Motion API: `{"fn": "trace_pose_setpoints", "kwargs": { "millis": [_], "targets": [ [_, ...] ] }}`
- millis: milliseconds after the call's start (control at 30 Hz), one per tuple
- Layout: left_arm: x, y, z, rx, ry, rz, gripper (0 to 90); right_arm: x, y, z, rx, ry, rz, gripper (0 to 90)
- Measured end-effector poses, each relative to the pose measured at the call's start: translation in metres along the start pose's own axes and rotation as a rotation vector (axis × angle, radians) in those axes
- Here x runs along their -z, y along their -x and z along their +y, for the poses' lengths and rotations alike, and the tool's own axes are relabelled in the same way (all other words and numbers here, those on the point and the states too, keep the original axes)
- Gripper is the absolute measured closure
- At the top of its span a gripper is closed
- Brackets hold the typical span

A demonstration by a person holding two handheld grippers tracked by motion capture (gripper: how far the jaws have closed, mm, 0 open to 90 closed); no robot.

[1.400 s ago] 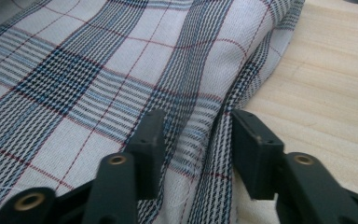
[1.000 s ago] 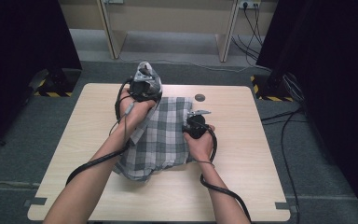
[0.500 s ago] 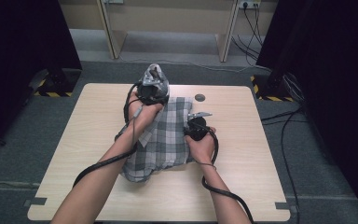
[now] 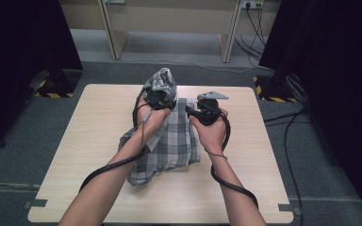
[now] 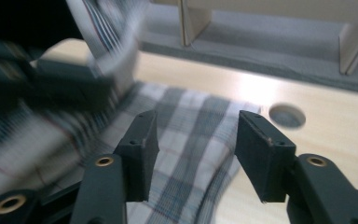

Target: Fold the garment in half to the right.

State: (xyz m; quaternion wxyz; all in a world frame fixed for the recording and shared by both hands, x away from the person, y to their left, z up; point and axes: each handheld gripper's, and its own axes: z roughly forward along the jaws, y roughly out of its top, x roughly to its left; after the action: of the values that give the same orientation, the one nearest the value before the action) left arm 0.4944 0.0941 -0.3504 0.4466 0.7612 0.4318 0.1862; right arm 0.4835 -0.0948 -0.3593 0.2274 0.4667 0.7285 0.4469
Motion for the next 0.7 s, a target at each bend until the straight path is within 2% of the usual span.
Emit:
{"fn": "trace_pose_setpoints", "kwargs": {
  "millis": [200, 333, 467, 700],
  "targets": [
    [-0.002, 0.003, -0.001, -0.007, -0.004, -0.006, 84.9, -0.005, -0.007, 0.027, 0.037, -0.004, 0.061, 39.4],
    [-0.002, 0.003, -0.001, -0.013, -0.008, -0.008, 84.9, -0.013, -0.012, 0.039, 0.053, -0.017, 0.078, 36.8],
    [-0.003, 0.004, -0.003, -0.017, -0.01, -0.011, 84.8, -0.022, -0.02, 0.048, 0.078, -0.038, 0.083, 34.8],
    [-0.003, 0.006, -0.003, -0.027, -0.016, -0.014, 84.8, -0.038, -0.032, 0.061, 0.126, -0.076, 0.061, 33.5]
  ]
}}
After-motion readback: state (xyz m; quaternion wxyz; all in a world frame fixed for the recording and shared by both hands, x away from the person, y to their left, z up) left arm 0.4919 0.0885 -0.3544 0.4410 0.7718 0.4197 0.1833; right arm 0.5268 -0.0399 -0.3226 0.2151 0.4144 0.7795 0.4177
